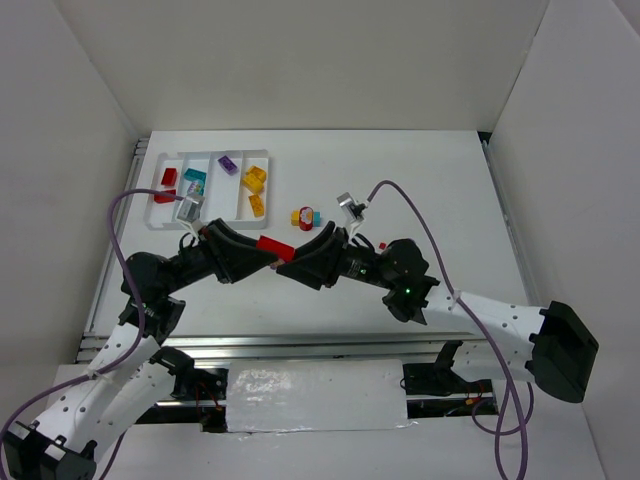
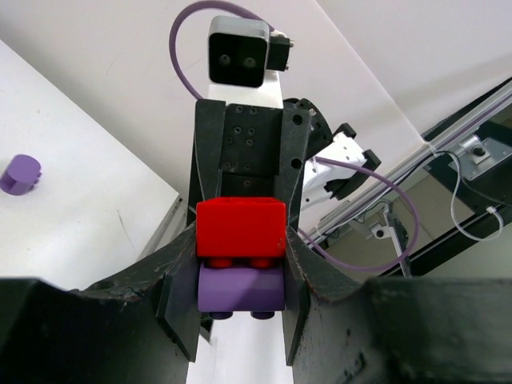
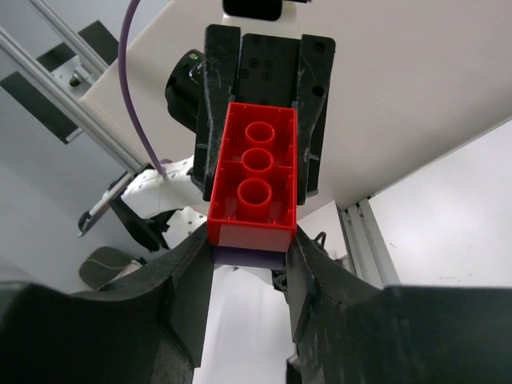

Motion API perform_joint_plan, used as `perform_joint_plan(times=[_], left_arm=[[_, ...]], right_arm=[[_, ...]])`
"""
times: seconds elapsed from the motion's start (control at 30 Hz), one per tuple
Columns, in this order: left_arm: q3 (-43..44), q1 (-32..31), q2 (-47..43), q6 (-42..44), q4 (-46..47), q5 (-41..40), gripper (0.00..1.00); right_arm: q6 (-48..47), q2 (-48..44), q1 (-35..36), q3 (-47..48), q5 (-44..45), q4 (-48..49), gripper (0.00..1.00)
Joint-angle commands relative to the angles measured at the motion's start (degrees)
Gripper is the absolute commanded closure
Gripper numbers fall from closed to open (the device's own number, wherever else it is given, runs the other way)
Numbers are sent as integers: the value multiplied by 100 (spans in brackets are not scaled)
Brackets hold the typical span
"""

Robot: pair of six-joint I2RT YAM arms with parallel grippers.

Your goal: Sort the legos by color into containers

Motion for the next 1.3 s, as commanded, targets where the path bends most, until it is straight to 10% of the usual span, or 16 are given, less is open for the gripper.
perform_joint_plan(times=[0.0, 0.17, 0.37, 0.8, 1.27], left_arm=[[16, -24, -56, -62, 369, 51, 100], [111, -16, -117, 131, 27, -36, 92], [559, -24, -301, 807, -1175, -335, 1], [2389, -24, 594, 3585, -4226, 1359, 0], [2011, -121, 718, 4008, -4623, 2090, 5]], right_arm=[[6, 70, 63, 326, 112, 326, 61], [-108, 88, 89, 353, 77, 115, 100], [-670, -70, 81, 203, -203, -270, 100], [-2401, -474, -289, 862, -2778, -2633, 100], [-3342, -334, -306, 1688, -2481, -4709, 100]])
